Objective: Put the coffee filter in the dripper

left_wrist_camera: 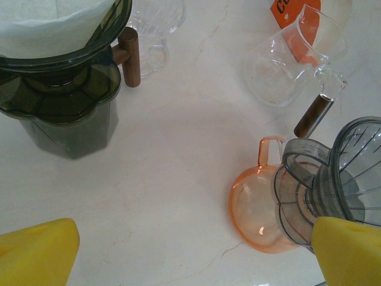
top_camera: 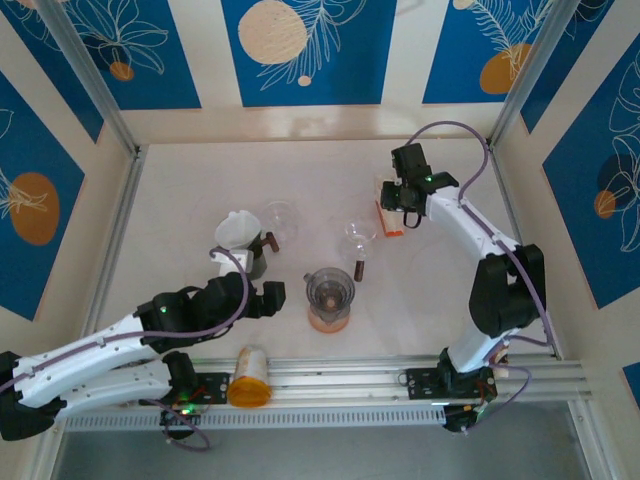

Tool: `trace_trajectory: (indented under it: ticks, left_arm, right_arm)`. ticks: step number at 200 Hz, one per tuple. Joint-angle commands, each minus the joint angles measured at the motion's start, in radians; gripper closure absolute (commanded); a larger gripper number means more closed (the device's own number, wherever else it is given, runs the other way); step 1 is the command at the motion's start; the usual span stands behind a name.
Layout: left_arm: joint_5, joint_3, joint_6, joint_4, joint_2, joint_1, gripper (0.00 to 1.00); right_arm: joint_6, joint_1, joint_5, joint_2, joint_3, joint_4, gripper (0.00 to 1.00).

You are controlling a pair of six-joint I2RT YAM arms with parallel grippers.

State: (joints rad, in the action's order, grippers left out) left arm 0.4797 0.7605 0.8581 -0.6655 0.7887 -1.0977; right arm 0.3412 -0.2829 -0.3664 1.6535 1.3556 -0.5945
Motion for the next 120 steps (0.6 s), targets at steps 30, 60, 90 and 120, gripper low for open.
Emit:
trace_trajectory:
  ticks: [30,60,90,120]
  left_arm:
    - [-0.014,0.012,-0.019,0.02,0.019,0.018,0.0]
    - [-0.026,0.008,-0.022,0.033,0.041,0.024,0.0]
    - [-0.036,0.014,-0.028,0.038,0.055,0.034,0.0]
    - [-0.041,0.017,-0.034,0.04,0.055,0.043,0.0]
  right_arm:
    - [0.005,0.018,0.012,0.074,0.094,0.035,0.67]
    - [0.032,0.02,0.014,0.15,0.171,0.004,0.69]
    - [0.053,0.024,0.005,0.211,0.223,-0.021,0.71]
    - [0.073,0.025,-0.01,0.239,0.246,-0.03,0.73]
